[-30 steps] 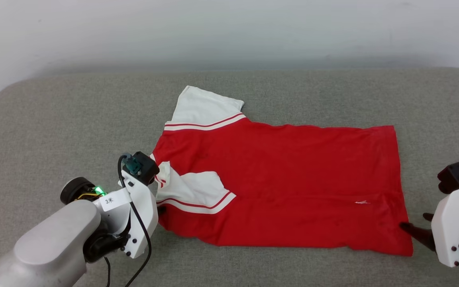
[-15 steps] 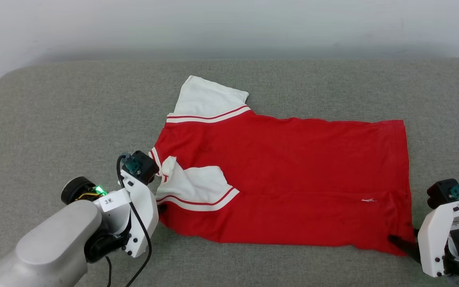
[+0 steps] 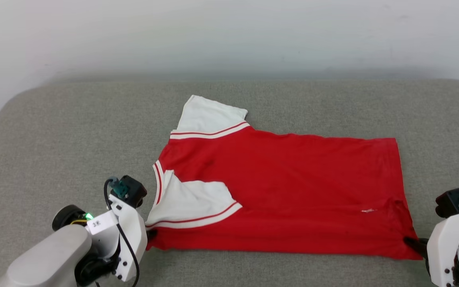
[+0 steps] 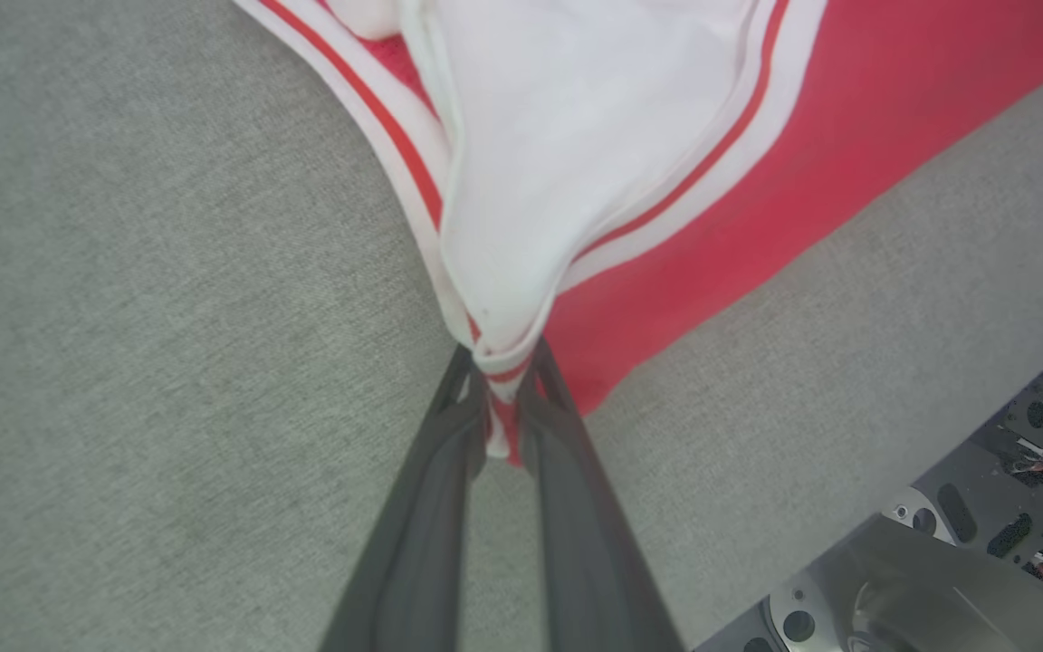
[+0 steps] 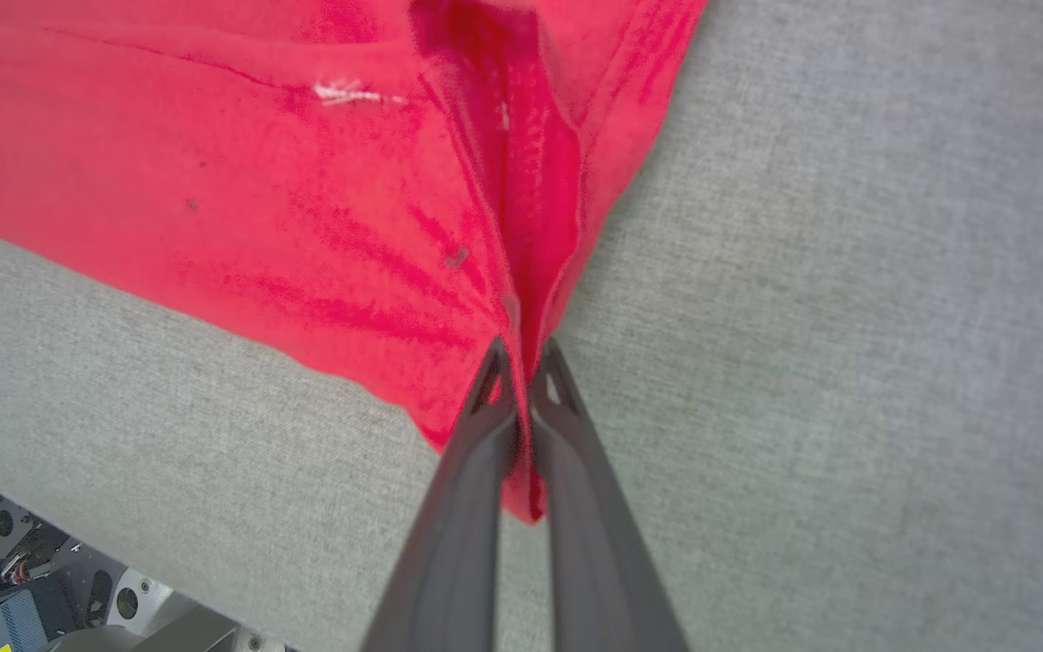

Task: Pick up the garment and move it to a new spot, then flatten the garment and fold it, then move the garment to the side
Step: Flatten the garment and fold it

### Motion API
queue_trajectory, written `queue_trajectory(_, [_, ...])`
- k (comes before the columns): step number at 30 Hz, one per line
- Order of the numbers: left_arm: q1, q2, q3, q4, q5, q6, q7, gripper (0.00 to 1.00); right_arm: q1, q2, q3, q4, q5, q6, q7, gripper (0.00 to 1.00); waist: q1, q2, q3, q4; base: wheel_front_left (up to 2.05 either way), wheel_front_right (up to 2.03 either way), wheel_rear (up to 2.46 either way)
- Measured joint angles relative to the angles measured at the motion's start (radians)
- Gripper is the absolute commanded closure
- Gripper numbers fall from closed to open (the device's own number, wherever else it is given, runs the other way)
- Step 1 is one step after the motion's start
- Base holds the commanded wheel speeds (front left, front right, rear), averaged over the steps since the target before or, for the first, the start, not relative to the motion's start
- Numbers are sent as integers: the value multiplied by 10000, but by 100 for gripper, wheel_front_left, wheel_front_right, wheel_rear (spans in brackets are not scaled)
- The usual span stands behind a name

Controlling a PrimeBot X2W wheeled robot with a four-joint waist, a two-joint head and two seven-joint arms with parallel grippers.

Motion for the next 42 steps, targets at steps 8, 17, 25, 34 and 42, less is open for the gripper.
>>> queue_trajectory(8, [747, 332, -54, -500, -230, 280, -94, 100, 700, -443, -127, -581, 324, 0, -151, 100, 0, 0, -376, 28, 0, 0, 0])
queue_trajectory(17, [1185, 357, -73, -642, -428, 529, -196, 100, 1204, -414, -483, -677, 468, 0, 61, 100, 0, 0, -252, -35, 0, 0, 0])
queue_trajectory(25, [1406, 0, -194, 267, -568, 445, -368, 100, 1206, 88, -460, -173, 353, -2, -249, 59, 0, 0, -233, -91, 0, 0, 0])
queue_trajectory(34, [1532, 293, 77, 226, -320, 589, -1413, 0, 1374, 35, -775, -529, -109, -6, -2184, 0, 0, 0, -783, -53, 0, 0, 0])
queue_trajectory(42, [916, 433, 669, -328, 268, 1154, -2681, 0, 1411, 433, -2211, -825, -1363, -6, -4157, 0, 0, 0, -934, -138, 0, 0, 0])
